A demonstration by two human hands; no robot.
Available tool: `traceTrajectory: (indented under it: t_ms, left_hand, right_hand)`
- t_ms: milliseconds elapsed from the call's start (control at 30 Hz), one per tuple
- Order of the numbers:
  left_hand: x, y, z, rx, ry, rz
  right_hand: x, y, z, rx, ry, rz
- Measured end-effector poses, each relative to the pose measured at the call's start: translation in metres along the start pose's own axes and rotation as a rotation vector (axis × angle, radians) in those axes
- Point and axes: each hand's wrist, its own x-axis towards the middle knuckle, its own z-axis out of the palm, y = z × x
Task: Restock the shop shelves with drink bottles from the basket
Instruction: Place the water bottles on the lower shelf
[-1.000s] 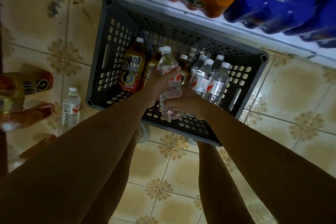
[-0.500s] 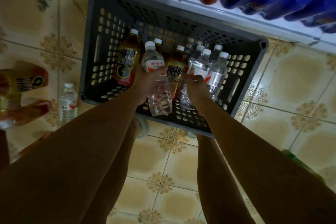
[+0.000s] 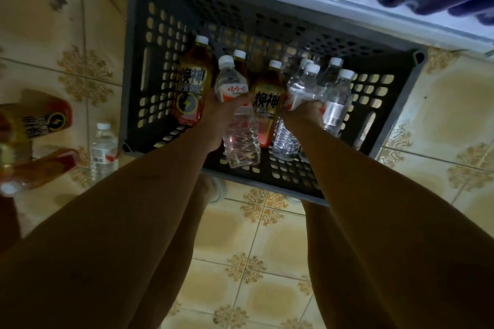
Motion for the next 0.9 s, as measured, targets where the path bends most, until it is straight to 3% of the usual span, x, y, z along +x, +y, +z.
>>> traceTrajectory:
  t_ms: [300, 467, 600, 800, 900]
  left_hand:
    - [0.017, -0.008, -0.020, -0.046, 0.039, -0.030]
    - [0.006, -0.005, -0.030, -0.079, 0.050, -0.040]
    - [-0.022, 0.005, -0.032, -0.089, 0.046, -0.082]
    - [-0.122, 0.049, -0.030, -0.073, -0.195, -0.155]
    - [-0.186, 0.074, -0.041, -0.062, -0.281, -0.156]
  right_hand:
    - [0.018, 0.005, 0.011, 0.093, 0.072, -0.017]
    - [0.002, 0.016, 0.004, 0.366, -0.022, -0.112]
    - [-0.036, 0.017, -0.006, 0.588, -0.179, -0.046]
    - [-0.135, -0.004, -0.052, 0.602, -0.447, -0.092]
    - [-0.208, -0.017, -0.068, 0.559, -0.463, -0.095]
